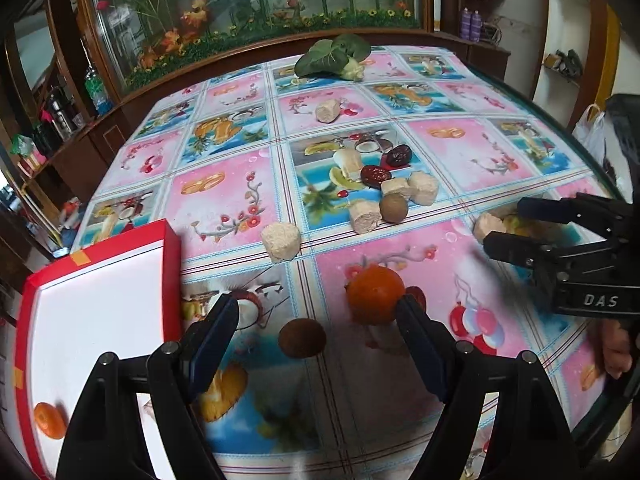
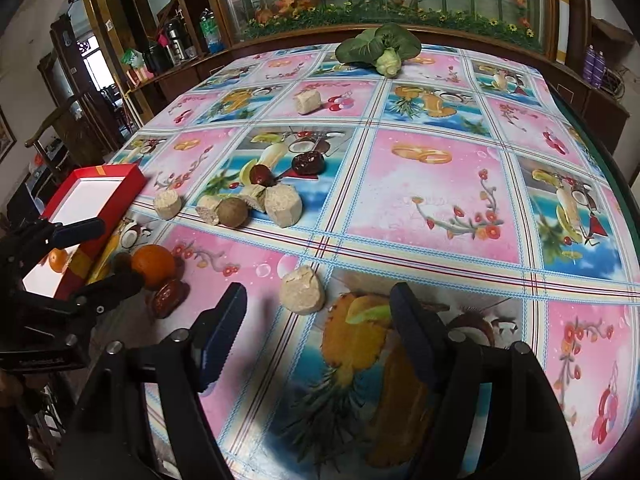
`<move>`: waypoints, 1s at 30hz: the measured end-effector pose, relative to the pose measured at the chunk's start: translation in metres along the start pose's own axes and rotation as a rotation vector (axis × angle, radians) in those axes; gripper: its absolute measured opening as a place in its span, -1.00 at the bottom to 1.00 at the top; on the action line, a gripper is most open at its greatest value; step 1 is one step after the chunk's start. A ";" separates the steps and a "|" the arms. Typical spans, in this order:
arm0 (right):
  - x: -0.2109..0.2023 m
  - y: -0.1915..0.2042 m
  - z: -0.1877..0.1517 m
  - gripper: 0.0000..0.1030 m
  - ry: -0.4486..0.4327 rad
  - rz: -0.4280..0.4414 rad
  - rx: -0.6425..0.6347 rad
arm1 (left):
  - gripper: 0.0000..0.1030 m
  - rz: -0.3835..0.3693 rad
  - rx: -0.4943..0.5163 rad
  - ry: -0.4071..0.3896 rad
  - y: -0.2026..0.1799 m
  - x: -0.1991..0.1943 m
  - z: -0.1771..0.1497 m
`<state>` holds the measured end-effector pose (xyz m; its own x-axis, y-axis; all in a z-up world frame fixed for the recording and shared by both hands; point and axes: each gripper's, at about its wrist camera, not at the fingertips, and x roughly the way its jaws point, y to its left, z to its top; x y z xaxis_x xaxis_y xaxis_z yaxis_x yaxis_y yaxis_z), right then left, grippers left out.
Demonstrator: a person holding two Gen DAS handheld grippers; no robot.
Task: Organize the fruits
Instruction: 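Grasp a cream cube with the right tool while the left tool grasps an orange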
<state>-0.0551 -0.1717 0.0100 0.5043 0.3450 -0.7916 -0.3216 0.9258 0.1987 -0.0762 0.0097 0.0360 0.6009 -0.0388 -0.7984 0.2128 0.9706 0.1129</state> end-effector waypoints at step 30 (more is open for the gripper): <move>0.001 0.015 0.006 -0.50 -0.059 -0.009 -0.046 | -0.29 -0.268 -0.035 0.008 -0.009 0.012 0.002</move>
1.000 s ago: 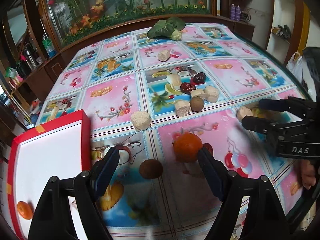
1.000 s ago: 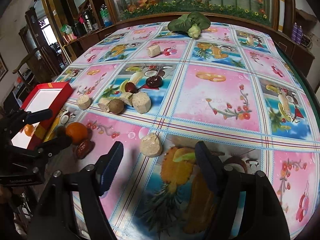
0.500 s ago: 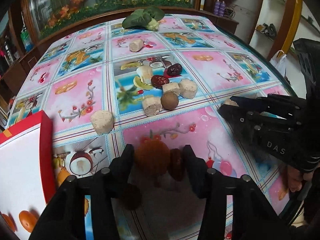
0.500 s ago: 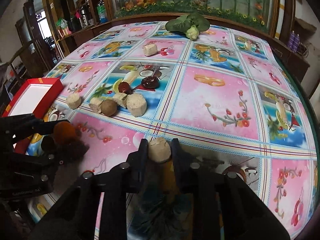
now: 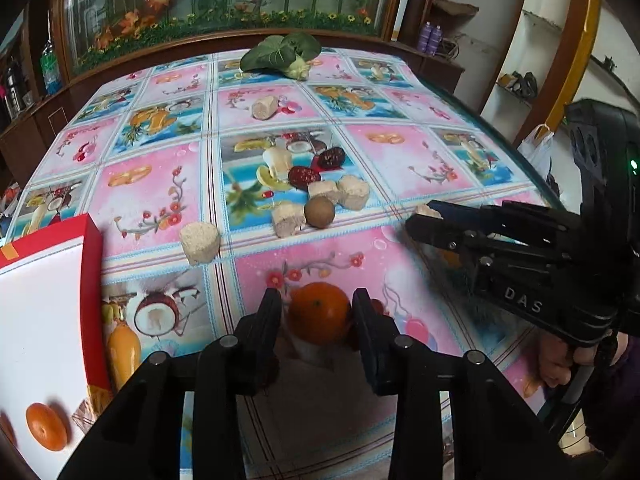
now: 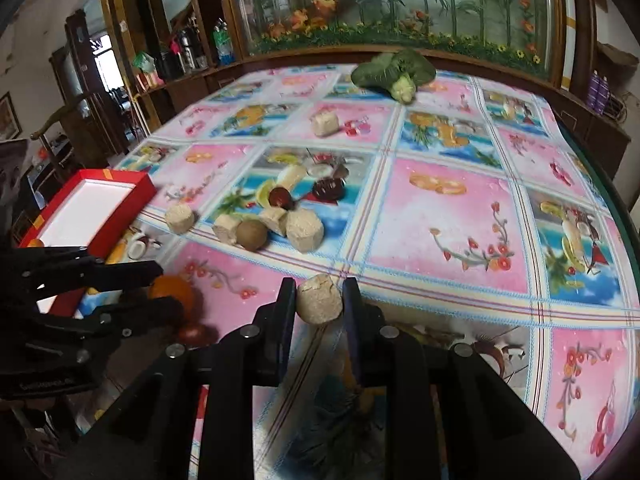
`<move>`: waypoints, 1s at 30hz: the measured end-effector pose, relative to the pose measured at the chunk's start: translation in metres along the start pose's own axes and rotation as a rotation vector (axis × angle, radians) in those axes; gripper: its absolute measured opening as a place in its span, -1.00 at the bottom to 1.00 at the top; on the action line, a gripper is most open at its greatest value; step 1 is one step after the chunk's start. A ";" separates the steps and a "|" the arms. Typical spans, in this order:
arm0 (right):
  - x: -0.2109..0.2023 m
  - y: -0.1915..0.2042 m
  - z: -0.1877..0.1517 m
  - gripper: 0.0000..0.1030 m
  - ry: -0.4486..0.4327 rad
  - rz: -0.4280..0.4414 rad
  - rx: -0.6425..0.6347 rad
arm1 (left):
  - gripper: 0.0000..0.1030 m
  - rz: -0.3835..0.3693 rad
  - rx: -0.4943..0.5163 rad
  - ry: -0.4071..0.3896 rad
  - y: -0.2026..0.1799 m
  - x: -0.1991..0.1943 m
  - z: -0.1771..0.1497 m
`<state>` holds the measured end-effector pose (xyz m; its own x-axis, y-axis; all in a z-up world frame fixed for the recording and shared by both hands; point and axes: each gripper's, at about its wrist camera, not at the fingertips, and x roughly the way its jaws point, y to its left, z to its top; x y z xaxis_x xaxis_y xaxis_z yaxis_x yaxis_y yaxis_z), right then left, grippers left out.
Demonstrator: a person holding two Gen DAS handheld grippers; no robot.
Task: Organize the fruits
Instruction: 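Grasp a cream cube with the right tool while the left tool grasps an orange, then carry the cube and orange into the tray and open both tools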
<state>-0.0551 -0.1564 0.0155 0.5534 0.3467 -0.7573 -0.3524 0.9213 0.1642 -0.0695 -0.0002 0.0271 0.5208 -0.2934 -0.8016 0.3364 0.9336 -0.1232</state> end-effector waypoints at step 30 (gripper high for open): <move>-0.007 0.019 0.007 -0.50 -0.067 0.075 0.031 | -0.36 0.213 -0.053 -0.186 0.018 -0.069 -0.015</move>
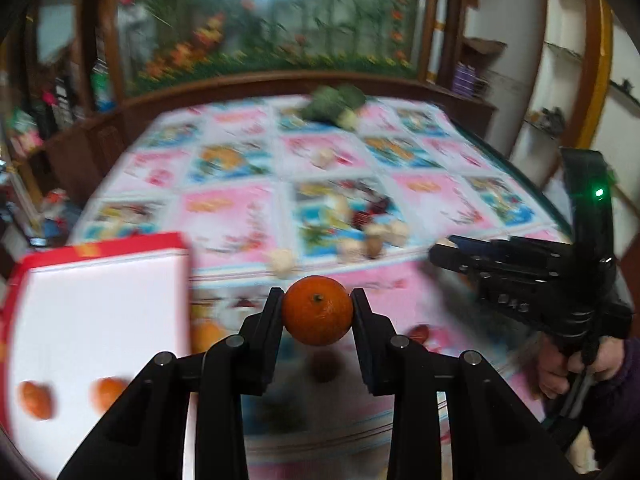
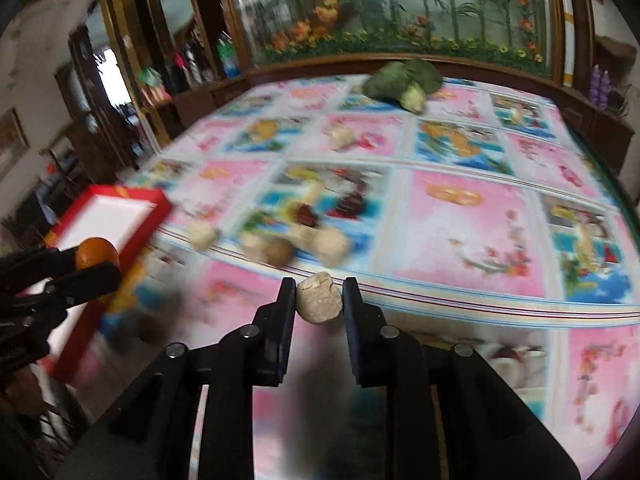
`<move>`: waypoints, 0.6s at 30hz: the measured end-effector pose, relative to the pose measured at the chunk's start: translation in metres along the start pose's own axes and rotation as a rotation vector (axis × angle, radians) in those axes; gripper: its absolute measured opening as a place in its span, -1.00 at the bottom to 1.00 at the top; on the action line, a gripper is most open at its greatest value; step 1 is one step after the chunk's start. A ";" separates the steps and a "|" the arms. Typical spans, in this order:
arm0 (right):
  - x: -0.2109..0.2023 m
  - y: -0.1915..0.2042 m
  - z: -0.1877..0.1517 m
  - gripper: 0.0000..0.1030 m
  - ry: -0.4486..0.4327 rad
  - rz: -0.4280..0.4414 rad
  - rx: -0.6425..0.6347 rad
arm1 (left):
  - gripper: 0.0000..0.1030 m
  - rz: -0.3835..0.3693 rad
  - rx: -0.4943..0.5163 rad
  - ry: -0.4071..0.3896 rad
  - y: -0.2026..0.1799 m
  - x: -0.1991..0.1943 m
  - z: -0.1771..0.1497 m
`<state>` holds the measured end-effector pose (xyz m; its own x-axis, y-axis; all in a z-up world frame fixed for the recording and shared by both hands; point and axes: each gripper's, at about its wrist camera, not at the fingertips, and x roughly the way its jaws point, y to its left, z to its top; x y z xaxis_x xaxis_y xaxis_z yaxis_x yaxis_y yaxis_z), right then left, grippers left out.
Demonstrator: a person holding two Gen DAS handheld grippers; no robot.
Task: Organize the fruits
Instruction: 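Carry the cube and orange into the tray and open both tools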
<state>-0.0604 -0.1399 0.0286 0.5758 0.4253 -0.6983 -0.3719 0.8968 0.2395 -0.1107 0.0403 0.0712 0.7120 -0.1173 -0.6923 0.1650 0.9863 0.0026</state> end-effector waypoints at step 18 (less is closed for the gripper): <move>0.048 0.183 0.012 -0.49 0.043 0.333 -0.149 | -0.36 0.463 -0.111 -0.019 0.114 -0.041 -0.050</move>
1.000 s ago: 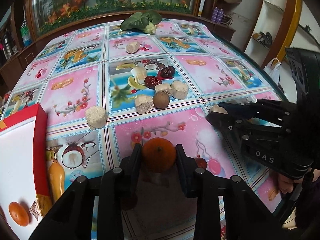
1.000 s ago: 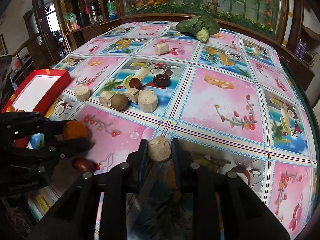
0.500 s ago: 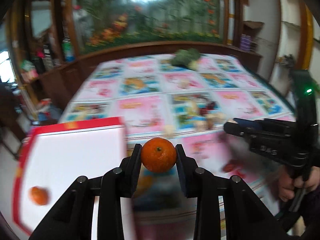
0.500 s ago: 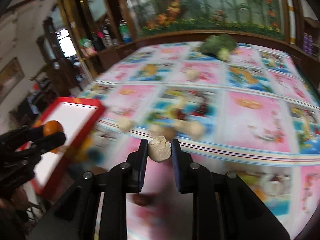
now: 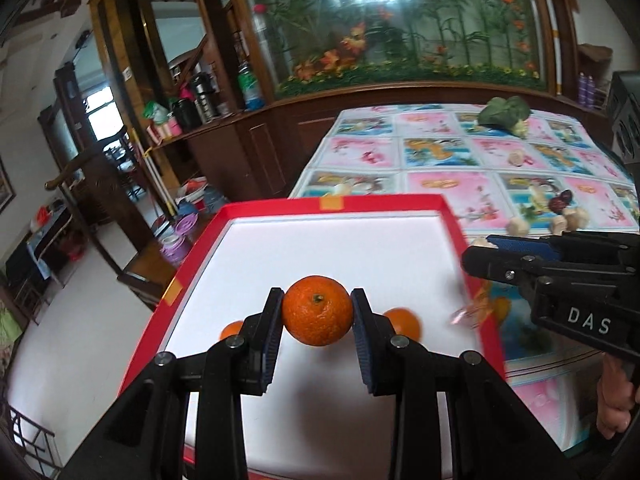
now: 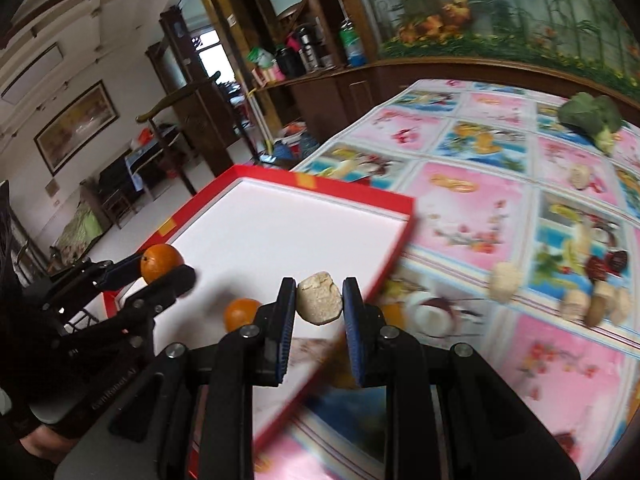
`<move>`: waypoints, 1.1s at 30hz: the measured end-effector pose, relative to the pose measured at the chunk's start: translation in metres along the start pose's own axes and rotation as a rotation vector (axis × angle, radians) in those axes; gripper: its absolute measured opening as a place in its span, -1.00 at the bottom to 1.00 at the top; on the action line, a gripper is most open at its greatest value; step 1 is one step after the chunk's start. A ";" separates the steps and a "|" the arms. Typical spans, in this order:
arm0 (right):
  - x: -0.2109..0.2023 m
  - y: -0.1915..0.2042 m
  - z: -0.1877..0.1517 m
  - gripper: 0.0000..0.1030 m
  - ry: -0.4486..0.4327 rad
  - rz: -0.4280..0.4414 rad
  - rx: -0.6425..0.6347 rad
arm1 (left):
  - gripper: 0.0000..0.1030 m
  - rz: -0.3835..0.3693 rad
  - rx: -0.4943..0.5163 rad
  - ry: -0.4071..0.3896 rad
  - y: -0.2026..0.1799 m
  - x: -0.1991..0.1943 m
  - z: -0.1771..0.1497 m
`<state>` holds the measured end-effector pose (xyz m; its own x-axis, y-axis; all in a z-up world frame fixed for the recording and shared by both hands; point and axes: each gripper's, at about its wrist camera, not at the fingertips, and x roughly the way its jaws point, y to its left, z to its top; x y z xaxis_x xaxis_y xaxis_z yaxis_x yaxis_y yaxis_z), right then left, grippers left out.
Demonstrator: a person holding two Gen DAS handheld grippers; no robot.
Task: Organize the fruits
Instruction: 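Carry the cube and orange into the tray and open both tools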
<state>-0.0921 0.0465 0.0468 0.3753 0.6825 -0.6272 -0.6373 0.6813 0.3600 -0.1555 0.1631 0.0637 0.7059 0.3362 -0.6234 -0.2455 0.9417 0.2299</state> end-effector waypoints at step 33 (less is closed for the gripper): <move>0.016 0.009 0.001 -0.01 0.059 -0.025 -0.027 | 0.47 0.080 -0.020 0.059 0.012 0.016 -0.013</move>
<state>-0.0914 0.0643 0.0405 0.3515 0.6482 -0.6755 -0.6466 0.6899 0.3254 -0.1556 0.1802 0.0467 0.6433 0.4094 -0.6470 -0.3128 0.9118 0.2660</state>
